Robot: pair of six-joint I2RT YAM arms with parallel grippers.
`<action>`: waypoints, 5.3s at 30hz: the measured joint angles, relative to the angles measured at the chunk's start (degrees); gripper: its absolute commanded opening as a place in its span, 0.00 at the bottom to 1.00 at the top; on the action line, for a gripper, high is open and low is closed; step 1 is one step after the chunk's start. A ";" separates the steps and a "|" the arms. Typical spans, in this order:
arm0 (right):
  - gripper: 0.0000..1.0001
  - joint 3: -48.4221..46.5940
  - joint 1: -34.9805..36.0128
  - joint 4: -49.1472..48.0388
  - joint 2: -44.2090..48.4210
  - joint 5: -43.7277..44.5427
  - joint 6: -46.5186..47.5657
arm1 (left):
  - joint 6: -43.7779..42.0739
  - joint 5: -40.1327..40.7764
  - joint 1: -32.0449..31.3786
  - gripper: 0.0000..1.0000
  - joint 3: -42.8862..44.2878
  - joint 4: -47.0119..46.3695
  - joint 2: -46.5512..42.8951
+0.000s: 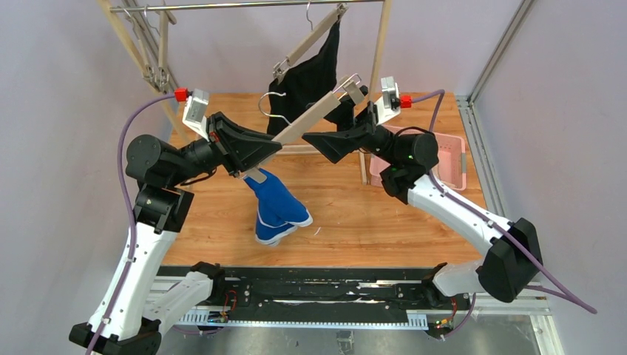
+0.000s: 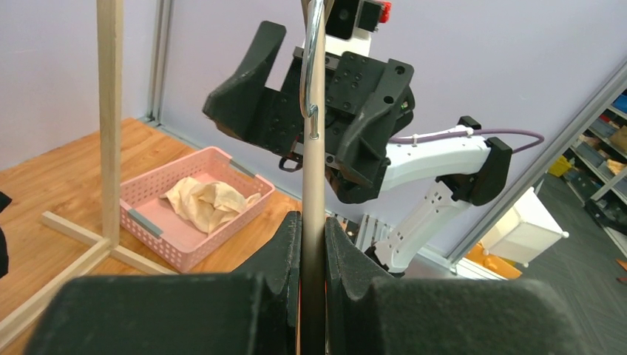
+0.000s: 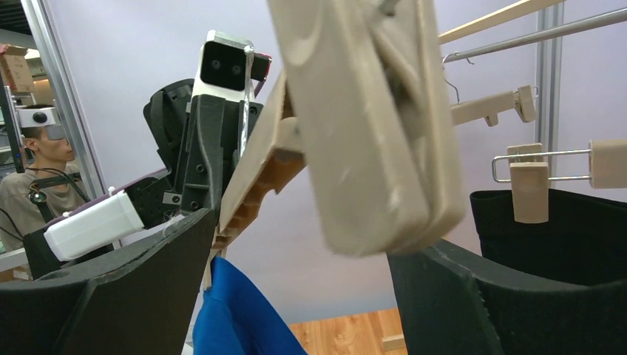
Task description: Remove the underwear clipped to the hanger
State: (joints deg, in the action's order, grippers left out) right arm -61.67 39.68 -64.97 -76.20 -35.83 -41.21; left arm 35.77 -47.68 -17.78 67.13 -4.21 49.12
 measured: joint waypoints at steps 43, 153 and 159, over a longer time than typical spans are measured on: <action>0.00 -6.36 1.22 5.16 -0.96 0.35 -0.55 | -0.37 -0.20 -1.44 0.02 -2.29 -4.00 0.52; 0.01 -4.48 3.10 9.64 1.42 3.69 0.98 | -11.04 -0.81 -7.91 0.55 -31.61 -44.78 9.97; 0.00 -4.48 3.19 9.70 1.84 3.67 0.98 | -9.81 -0.50 -8.13 0.37 -29.94 -45.88 12.50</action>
State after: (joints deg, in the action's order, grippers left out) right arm -66.15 42.87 -55.27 -74.37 -32.16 -40.23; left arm 25.96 -48.18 -25.91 37.19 -50.09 61.63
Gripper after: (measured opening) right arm 0.446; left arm 0.436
